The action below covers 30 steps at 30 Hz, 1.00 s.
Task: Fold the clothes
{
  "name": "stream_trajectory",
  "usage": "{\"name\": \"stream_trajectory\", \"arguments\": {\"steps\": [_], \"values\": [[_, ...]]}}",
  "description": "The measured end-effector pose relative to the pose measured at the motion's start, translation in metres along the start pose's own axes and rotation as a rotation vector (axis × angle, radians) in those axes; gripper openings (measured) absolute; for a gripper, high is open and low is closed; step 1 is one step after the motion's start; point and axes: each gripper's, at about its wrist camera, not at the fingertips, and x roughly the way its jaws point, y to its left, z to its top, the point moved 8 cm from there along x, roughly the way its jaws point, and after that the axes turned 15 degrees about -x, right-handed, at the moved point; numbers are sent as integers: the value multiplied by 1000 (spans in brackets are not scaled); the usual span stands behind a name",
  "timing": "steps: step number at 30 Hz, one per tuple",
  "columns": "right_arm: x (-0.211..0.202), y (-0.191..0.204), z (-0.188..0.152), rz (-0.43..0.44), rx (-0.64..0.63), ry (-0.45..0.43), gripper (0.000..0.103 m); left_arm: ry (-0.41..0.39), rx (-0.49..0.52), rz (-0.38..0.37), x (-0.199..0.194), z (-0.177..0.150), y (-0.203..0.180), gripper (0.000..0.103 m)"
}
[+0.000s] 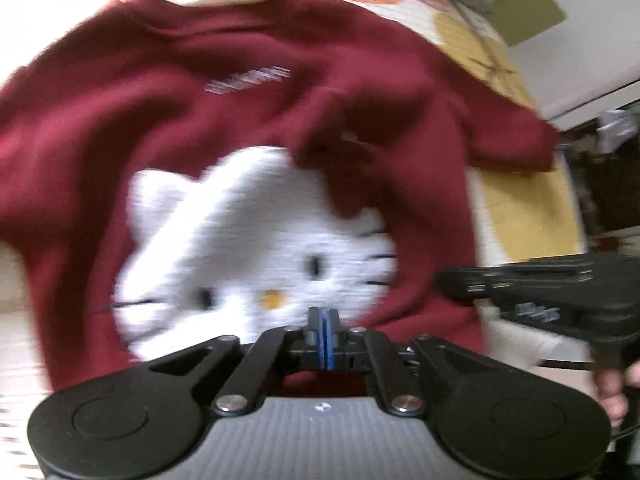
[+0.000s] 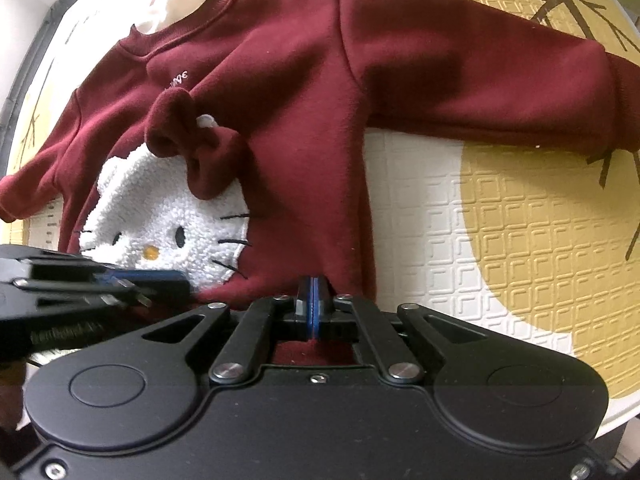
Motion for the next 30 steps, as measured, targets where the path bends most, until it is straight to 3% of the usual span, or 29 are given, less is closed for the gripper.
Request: {"name": "stream_trajectory", "arguments": {"steps": [5,14,20,27,30], "values": [[-1,-6,-1,12,-4,-3,0,-7,-91,22,-16,5,39,4],[-1,-7,0,0,-60,20,0,-72,-156,147,-42,12,102,3],[-3,-7,-1,-25,-112,36,0,-76,-204,129,-51,8,120,3],[-11,-4,3,-56,-145,39,0,-90,-206,84,-63,5,109,6],[-25,9,9,-4,-153,-9,1,-102,-171,38,-71,5,93,11]]}}
